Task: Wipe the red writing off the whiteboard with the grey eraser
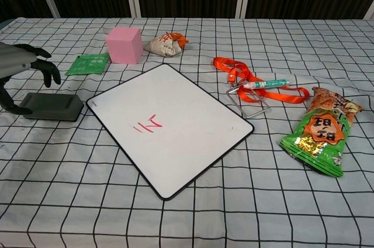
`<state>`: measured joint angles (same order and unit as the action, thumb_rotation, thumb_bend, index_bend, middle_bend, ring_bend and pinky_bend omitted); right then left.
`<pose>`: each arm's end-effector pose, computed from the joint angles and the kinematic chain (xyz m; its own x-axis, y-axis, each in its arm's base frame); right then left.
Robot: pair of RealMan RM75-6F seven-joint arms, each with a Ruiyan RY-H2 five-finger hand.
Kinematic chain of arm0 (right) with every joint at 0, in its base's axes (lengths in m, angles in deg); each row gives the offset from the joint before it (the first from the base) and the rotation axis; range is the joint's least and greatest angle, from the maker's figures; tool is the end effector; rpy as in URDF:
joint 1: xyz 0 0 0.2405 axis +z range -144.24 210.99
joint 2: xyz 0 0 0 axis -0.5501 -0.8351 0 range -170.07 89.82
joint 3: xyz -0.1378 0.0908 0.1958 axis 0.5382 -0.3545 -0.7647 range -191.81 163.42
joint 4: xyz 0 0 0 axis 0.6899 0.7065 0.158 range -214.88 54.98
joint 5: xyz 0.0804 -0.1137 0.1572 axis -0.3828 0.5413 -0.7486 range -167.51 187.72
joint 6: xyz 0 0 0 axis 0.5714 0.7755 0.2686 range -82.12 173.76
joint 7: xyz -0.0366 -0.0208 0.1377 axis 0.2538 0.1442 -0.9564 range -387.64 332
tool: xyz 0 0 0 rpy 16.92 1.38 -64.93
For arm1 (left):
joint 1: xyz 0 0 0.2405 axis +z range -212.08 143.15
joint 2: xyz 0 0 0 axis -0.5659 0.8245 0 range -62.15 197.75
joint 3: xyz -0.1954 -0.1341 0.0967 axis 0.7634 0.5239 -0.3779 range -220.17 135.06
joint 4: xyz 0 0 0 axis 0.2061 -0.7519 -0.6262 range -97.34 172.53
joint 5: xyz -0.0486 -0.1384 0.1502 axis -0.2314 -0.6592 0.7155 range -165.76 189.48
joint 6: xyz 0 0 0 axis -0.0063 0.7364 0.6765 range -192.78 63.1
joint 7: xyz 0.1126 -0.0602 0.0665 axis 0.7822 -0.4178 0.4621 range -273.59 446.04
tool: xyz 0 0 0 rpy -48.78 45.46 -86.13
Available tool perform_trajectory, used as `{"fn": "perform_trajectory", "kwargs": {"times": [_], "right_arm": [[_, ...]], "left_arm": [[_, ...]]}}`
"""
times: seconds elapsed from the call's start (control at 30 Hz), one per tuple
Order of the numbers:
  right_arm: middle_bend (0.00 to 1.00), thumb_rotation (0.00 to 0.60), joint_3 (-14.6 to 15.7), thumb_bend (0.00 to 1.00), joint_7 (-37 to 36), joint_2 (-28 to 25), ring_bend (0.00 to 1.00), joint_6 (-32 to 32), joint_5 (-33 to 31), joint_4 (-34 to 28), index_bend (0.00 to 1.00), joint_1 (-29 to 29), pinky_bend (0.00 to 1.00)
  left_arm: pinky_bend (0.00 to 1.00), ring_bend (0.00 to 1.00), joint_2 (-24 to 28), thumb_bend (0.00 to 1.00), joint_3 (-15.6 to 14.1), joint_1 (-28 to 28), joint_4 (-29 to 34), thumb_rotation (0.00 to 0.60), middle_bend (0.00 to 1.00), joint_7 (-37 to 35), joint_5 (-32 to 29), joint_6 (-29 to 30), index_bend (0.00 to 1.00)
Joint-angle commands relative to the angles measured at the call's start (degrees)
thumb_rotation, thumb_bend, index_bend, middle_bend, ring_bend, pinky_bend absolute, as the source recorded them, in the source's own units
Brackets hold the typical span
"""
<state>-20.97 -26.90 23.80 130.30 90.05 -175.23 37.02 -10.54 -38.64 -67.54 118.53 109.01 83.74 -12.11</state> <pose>-0.3136 -0.1870 0.1690 0.3524 0.0426 0.9349 -0.9322 0.1040 0.3466 -0.2547 0.3190 0.0349 0.7058 0.2587 0.6594 0.7051 -0.3460 -0.6189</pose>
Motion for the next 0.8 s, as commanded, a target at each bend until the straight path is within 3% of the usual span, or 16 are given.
{"fn": "perform_trajectory", "kwargs": {"times": [0.03, 0.8], "right_arm": [[0.11, 0.6, 0.01, 0.17, 0.09, -0.01, 0.2, -0.06, -0.05, -0.01, 0.04, 0.02, 0.21], [0.11, 0.6, -0.06, 0.17, 0.16, -0.11, 0.2, -0.4, -0.52, -0.24, 0.04, 0.1, 0.21]], "left_arm": [[0.0, 0.0, -0.46, 0.18, -0.18, -0.15, -0.41, 0.6, 0.34, 0.27, 0.19, 0.25, 0.31], [0.0, 0.0, -2.39, 0.2, -1.38, -1.49, -2.44, 0.6, 0.39, 1.2, -0.65, -0.68, 0.35]]}}
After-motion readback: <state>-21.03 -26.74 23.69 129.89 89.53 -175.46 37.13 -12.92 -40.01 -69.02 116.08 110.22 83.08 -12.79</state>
